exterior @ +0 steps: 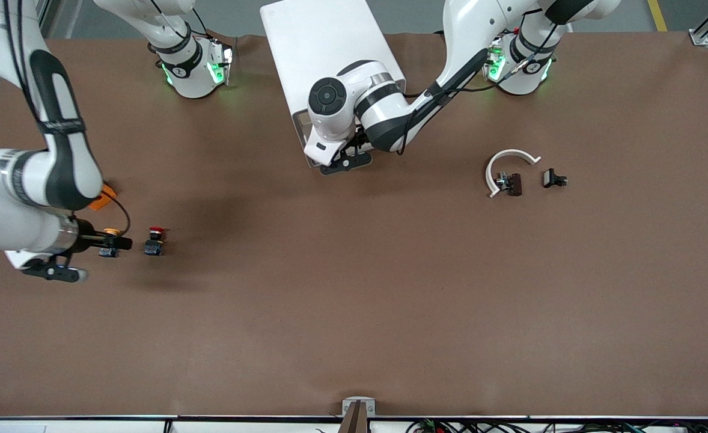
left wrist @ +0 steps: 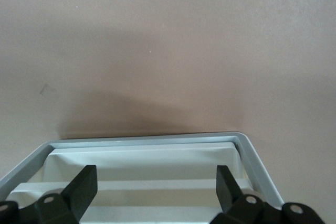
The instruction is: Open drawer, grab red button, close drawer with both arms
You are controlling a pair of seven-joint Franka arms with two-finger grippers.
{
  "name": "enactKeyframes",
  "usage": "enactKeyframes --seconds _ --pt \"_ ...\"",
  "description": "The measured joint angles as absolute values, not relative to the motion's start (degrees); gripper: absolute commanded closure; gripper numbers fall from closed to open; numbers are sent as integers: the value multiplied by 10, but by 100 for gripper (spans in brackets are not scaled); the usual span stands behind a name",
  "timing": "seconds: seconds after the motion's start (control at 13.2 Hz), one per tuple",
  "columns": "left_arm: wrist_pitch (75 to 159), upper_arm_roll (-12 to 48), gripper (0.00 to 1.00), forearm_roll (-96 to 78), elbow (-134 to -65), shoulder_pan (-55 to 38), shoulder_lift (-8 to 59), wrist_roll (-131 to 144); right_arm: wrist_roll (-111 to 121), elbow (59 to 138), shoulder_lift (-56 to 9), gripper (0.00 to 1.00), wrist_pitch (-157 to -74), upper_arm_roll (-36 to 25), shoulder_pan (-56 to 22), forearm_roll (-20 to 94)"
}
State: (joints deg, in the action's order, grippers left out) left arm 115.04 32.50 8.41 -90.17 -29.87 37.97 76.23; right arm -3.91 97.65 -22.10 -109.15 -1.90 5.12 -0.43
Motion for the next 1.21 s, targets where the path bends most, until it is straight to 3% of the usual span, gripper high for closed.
enactKeyframes --seconds 0.45,0.91,1.21 --pt "1150 325 0 61 -902 -314 380 762 23 857 -156 0 -896 -19 53 -4" --pt "1151 324 0 50 -902 -320 381 766 39 854 -73 0 -875 -18 53 -2" --pt "1151 324 0 50 -902 -319 381 766 39 864 -64 0 -877 -17 53 -1"
